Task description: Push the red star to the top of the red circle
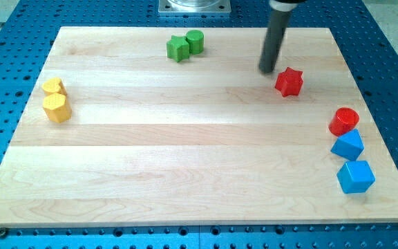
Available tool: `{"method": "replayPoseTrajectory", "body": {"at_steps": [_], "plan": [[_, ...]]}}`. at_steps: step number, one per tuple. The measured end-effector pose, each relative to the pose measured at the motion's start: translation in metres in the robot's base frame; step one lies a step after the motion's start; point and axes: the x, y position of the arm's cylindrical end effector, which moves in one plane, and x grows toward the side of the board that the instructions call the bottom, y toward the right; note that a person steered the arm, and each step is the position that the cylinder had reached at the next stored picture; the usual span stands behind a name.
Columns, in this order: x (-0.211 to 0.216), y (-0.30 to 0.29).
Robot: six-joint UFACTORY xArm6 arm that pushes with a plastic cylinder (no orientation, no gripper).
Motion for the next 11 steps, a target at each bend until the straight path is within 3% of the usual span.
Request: {"method": "replayPoseTrajectory", "body": {"at_steps": [2, 3, 4, 5, 8, 9, 10, 11], "plan": [[0.050, 0.117], [0.018, 0.070], [0.049, 0.070], [0.062, 0.110], [0.073, 0.134], [0.083, 0.188], [0.035, 0.144], [0.004, 0.013]]}}
